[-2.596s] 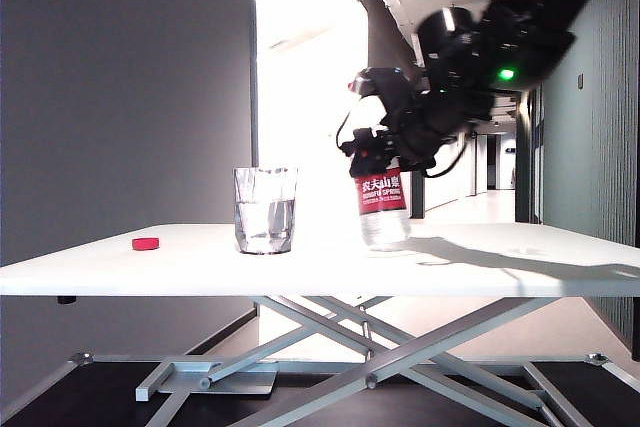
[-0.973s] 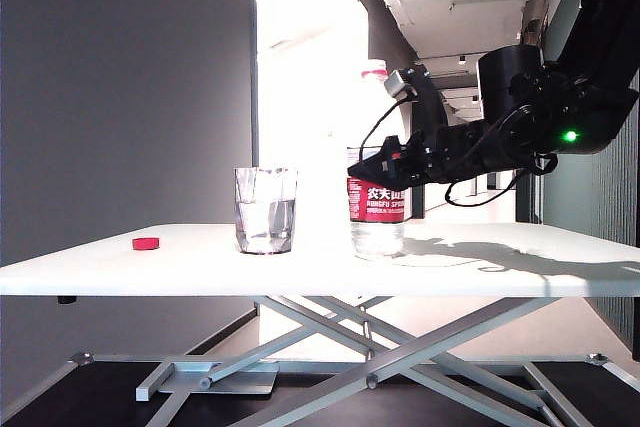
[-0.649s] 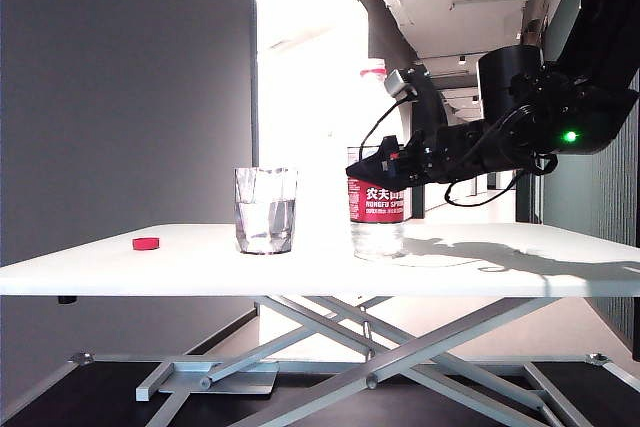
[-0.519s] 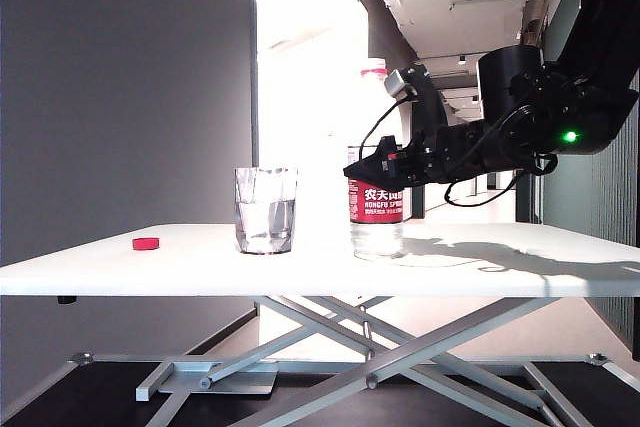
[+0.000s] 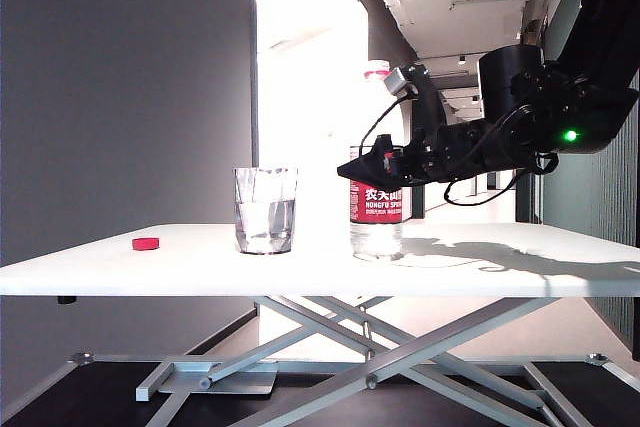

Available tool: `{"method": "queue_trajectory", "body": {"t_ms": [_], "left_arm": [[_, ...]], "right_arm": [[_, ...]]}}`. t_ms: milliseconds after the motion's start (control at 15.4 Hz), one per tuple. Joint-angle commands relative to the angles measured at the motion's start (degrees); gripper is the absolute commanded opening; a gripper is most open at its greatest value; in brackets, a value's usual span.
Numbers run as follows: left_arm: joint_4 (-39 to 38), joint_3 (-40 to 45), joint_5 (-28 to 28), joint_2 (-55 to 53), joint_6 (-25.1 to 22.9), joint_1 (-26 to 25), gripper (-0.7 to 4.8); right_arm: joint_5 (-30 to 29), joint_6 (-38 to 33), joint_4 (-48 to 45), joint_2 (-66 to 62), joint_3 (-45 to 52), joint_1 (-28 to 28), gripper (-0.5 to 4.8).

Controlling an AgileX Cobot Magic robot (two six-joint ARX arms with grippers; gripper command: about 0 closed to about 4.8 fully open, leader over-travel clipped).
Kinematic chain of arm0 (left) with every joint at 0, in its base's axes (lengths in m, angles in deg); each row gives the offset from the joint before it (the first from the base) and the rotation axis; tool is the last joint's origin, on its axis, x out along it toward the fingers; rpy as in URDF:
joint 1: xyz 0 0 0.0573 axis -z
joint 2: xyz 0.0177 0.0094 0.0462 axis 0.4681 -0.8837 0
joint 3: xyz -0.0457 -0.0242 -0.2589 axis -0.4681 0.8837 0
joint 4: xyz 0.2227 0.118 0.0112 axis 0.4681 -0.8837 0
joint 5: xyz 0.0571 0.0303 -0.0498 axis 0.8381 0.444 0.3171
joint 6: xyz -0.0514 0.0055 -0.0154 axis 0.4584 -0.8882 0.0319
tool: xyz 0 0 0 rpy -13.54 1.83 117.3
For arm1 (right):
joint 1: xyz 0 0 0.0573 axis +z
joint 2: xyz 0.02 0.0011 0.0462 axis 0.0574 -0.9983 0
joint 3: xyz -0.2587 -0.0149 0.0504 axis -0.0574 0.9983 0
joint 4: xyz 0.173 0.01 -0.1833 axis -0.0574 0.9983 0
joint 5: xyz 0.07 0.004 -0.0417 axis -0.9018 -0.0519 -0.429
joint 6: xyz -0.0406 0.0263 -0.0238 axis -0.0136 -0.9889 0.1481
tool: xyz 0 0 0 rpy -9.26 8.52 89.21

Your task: Pick up the mineral water bottle on the table and pour water into the mug until it's half full.

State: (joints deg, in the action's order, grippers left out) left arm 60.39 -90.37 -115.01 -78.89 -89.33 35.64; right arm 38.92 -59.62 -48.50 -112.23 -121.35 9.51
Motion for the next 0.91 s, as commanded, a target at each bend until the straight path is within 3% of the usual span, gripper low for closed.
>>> {"method": "queue_trajectory", "body": {"t_ms": [65, 584, 909], "left_arm": [[0.1, -0.1, -0.3, 0.0, -0.2, 0.0, -0.06], [-1.0, -0.1, -0.3, 0.0, -0.4, 0.0, -0.06], [-1.8, -0.1, -0.3, 0.0, -1.4, 0.0, -0.06]], "right_arm": [[-1.8, -0.2, -0.5, 0.3, -0.2, -0.7, 4.79], [-12.2, -1.9, 2.4, 0.3, -0.2, -5.7, 4.79], [-15.0, -1.9, 5.0, 0.5, -0.2, -8.7, 4.79]]}}
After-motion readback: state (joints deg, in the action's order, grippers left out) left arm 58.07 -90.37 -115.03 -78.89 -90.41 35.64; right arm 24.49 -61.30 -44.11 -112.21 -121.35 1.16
